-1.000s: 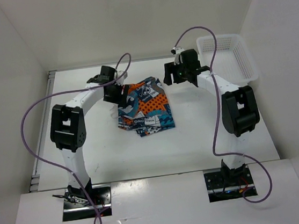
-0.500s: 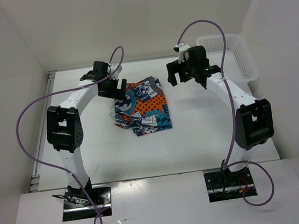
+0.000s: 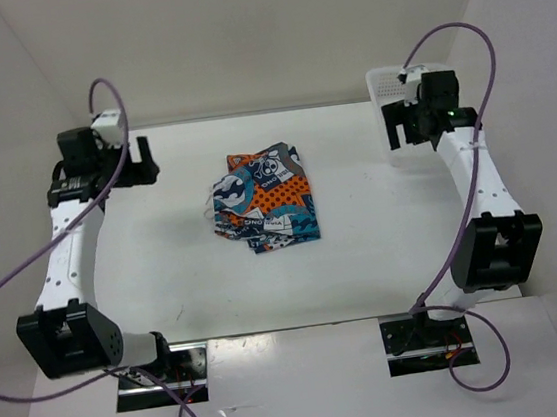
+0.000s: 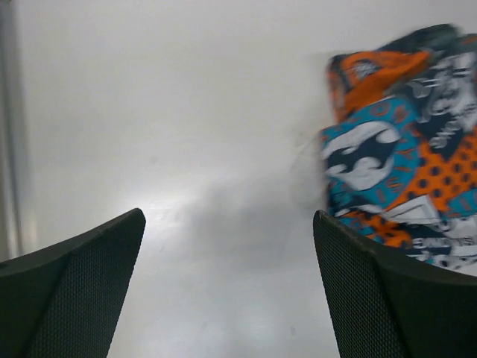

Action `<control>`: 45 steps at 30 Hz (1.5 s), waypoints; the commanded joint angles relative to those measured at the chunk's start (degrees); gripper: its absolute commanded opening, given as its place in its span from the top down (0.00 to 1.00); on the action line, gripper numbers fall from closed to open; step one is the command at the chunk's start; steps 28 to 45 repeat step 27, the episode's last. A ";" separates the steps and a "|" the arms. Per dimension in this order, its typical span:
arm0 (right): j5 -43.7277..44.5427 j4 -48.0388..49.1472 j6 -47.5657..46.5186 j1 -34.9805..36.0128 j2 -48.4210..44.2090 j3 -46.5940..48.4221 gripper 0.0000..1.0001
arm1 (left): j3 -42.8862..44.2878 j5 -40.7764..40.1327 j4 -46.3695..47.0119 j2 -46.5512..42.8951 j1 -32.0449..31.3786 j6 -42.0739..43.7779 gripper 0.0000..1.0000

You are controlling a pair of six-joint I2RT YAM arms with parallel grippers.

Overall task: Fold and stack the shorts
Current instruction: Fold the shorts

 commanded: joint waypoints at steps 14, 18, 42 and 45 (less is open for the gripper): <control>12.11 -10.91 6.16 -3.59 -14.10 -5.91 0.01 | -17.58 -1.72 -1.94 -12.05 10.08 0.25 0.00; 15.75 -9.32 6.17 -3.05 -16.65 -8.98 0.01 | -18.38 0.65 -1.94 -12.66 10.08 0.25 0.00; 14.61 -8.27 7.66 -3.05 -21.49 -12.24 0.01 | -19.44 1.71 -3.00 -13.18 10.08 0.25 0.00; 14.61 -8.27 7.66 -3.05 -21.49 -12.24 0.01 | -19.44 1.71 -3.00 -13.18 10.08 0.25 0.00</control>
